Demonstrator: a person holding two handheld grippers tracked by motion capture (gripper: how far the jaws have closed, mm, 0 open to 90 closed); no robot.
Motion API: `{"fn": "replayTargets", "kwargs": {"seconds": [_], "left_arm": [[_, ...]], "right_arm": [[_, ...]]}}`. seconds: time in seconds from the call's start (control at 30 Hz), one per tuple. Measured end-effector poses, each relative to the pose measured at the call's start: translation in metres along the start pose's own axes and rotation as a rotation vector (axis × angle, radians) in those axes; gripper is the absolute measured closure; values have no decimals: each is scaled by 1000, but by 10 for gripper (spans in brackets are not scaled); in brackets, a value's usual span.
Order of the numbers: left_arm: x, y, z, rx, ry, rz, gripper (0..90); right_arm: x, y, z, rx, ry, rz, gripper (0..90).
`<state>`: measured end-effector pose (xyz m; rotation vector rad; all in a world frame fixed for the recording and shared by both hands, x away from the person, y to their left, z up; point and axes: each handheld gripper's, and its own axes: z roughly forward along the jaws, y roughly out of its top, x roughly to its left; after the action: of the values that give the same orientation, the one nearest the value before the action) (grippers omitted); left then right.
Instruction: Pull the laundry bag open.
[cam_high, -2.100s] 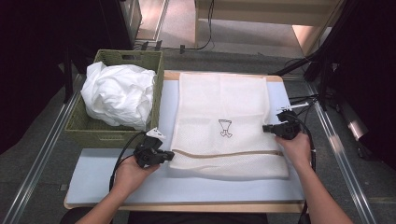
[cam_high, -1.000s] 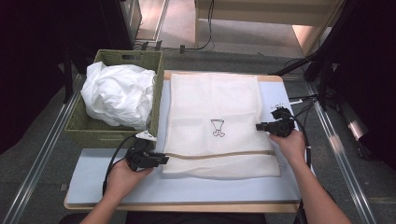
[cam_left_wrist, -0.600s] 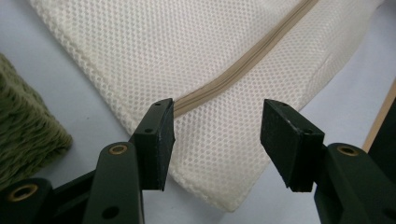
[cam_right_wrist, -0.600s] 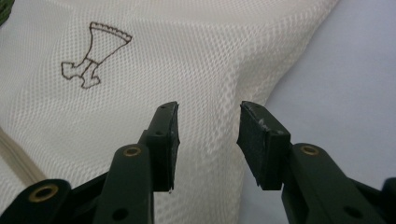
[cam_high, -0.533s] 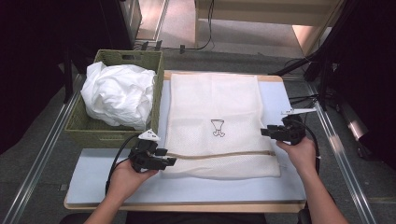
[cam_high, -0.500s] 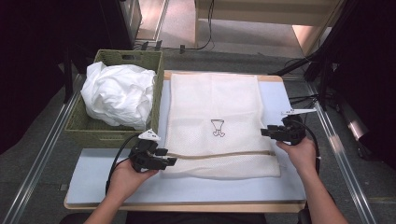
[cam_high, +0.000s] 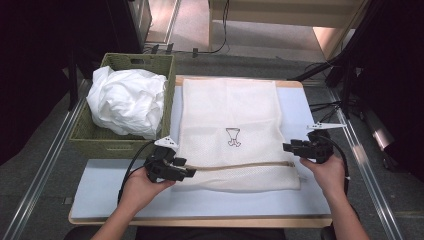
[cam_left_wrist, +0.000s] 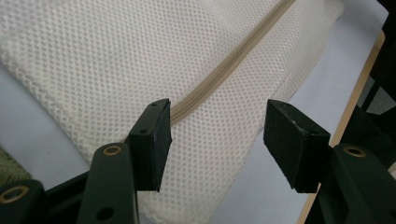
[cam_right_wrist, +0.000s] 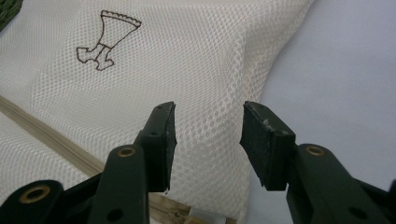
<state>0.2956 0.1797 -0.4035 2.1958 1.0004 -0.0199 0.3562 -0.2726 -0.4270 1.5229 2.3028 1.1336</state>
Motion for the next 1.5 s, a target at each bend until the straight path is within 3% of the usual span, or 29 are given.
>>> {"fn": "replayTargets", "kwargs": {"seconds": [0.37, 0.7, 0.93, 1.13, 1.3, 1.5], "left_arm": [[-9, 9, 5, 9, -21, 38, 406], [-13, 29, 15, 26, -55, 65, 400], [-26, 47, 25, 33, -81, 120, 397], [-29, 57, 36, 34, -107, 129, 397], [-31, 64, 43, 40, -117, 144, 397], [-34, 67, 52, 46, -116, 172, 400]], "right_arm": [[6, -8, -8, -3, -16, -6, 573], [6, -8, -16, -3, -15, 0, 674], [8, -23, -26, 14, -15, 15, 771], [2, -29, -31, 19, -10, 35, 895], [-8, -34, -24, 52, -12, 63, 900], [-8, -36, -13, 82, -8, 47, 900]]}}
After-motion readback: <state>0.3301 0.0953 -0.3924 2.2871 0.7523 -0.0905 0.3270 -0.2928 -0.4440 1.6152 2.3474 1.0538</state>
